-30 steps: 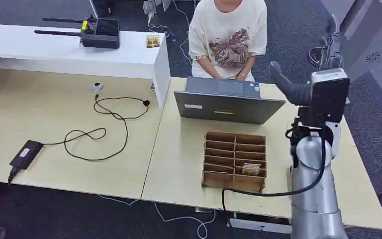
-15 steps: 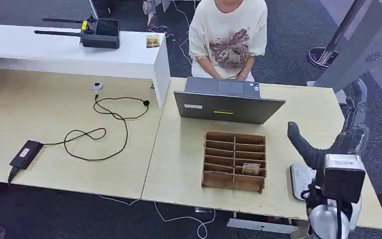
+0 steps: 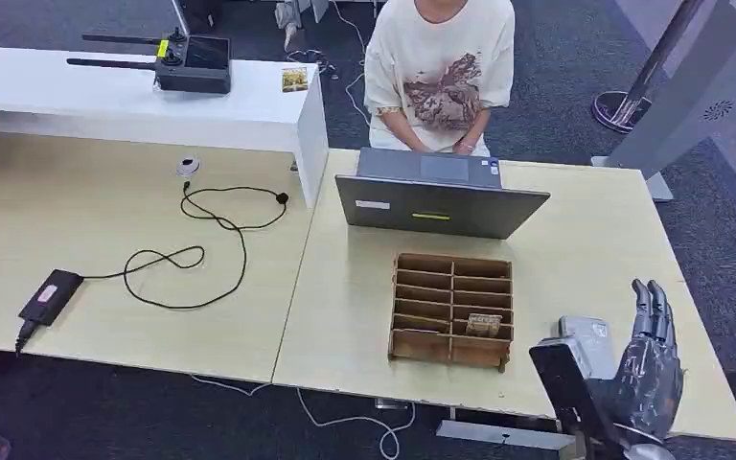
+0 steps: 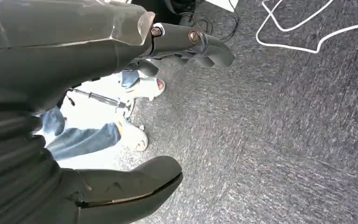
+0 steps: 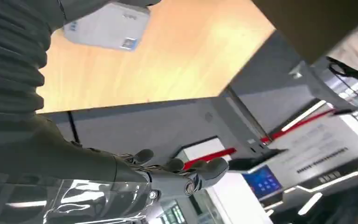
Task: Pass the card to the sensor for recognition and then transmit it.
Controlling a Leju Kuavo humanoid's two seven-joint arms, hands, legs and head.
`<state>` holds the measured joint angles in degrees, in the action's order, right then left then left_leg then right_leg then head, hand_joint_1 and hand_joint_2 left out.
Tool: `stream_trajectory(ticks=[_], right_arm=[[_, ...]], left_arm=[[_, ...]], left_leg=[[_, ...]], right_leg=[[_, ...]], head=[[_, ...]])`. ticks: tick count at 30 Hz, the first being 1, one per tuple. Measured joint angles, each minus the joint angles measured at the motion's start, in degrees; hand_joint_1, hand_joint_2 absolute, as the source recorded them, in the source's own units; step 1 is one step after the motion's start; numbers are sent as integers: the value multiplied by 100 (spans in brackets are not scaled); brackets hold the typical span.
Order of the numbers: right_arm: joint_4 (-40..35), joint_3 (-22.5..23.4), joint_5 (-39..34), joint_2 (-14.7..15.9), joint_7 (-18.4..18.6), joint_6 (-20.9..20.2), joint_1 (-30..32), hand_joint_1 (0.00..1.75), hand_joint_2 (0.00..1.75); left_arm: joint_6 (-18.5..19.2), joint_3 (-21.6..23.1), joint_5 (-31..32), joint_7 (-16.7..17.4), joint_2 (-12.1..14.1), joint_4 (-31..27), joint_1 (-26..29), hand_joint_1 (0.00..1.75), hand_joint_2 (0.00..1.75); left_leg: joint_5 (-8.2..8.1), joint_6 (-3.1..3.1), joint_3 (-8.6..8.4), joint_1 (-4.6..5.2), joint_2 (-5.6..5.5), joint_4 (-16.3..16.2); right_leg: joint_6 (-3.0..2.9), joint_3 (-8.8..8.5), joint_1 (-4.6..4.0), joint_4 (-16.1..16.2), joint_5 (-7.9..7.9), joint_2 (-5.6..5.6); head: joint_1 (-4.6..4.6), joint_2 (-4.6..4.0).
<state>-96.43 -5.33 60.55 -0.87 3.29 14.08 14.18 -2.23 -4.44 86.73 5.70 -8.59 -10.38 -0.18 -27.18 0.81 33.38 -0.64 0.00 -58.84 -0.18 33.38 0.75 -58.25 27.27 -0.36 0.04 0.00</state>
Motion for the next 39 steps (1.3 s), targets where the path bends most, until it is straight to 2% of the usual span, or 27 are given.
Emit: stream_trajectory(ticks=[4,15,17,18,19,20,21,23,24,25,27,31,32,33,34,35,36,39], right_arm=[[0,-109,341,120,311,28,103,0,175],[9,-577,690,441,486,-74,152,0,175],[9,-649,728,476,486,-101,153,14,175],[9,-673,732,492,486,-116,152,14,175],[9,-704,747,501,486,-133,148,61,175],[9,-728,769,505,477,-149,140,87,175],[9,-758,787,505,466,-171,122,87,175],[11,-822,861,503,416,-271,67,99,175],[20,-861,885,505,394,-316,35,112,175],[35,-911,924,503,368,-371,-1,138,175],[77,-1008,972,503,326,-455,-66,140,175],[206,-1156,1036,496,309,-503,-248,126,175],[241,-1187,1040,496,309,-505,-291,99,175],[278,-1211,1047,496,304,-511,-336,87,175],[315,-1233,1055,494,300,-514,-377,87,175],[345,-1250,1055,494,287,-520,-413,77,175],[369,-1270,1055,494,280,-548,-443,73,175],[450,-1320,1055,483,267,-627,-550,70,175]], left_arm=[[-24,0,4,-61,4,0,3,0,175],[-70,0,4,-232,52,0,15,0,175],[-70,0,4,-249,66,0,20,0,175],[-68,0,4,-269,68,0,21,0,175],[-68,0,4,-286,72,0,23,0,175],[-66,0,4,-297,77,0,24,0,175],[-63,0,4,-302,83,0,25,0,175],[-63,0,2,-317,94,0,24,0,175],[-63,0,2,-319,96,0,25,0,175],[-63,0,2,-326,98,0,29,0,175],[-66,0,0,-332,98,0,38,0,175],[-68,0,0,-332,98,0,51,0,175],[-68,0,0,-332,98,0,52,0,175],[-68,0,0,-332,98,0,55,0,175],[-66,0,0,-332,96,0,57,0,175],[-63,0,0,-330,96,0,59,0,175],[-55,0,2,-321,96,0,58,0,175],[-13,0,4,-299,94,0,54,0,175]], left_leg=[[0,0,0,0,0,0],[0,0,0,-1,1,0],[0,0,0,0,1,0],[0,0,1,0,1,0],[0,0,1,-1,1,0],[0,0,1,-1,1,0],[0,0,1,0,1,0],[0,0,1,0,1,0],[1,0,1,0,1,0],[1,0,1,0,1,0],[1,0,1,0,1,0],[1,0,0,-1,2,0],[1,0,0,-1,1,0],[1,0,0,-1,1,0],[1,0,1,0,1,0],[1,0,0,0,1,0],[1,0,0,-1,1,0],[1,0,0,0,1,0]], right_leg=[[0,-1,0,0,0,0],[0,0,-1,0,0,1],[0,0,0,0,0,1],[0,0,-1,0,0,1],[0,0,-1,0,0,0],[0,-1,-1,-1,0,1],[0,-1,0,-1,0,1],[0,-1,0,-1,0,1],[0,-1,0,-1,0,1],[0,-1,0,-1,0,1],[0,-1,0,-1,-1,1],[0,-1,-1,-1,-1,1],[0,-1,-1,-1,-1,1],[0,-1,-1,-1,-1,1],[0,-1,0,-1,-1,1],[0,-1,-1,-1,-1,1],[0,-1,-1,-1,-1,1],[0,-1,-1,-1,-1,1]], head=[[2,0],[2,0],[0,0],[2,0],[2,2],[2,0],[2,0],[0,0],[2,0],[2,2],[2,2],[2,0],[2,0],[2,0],[2,0],[2,0],[2,0],[2,2]])
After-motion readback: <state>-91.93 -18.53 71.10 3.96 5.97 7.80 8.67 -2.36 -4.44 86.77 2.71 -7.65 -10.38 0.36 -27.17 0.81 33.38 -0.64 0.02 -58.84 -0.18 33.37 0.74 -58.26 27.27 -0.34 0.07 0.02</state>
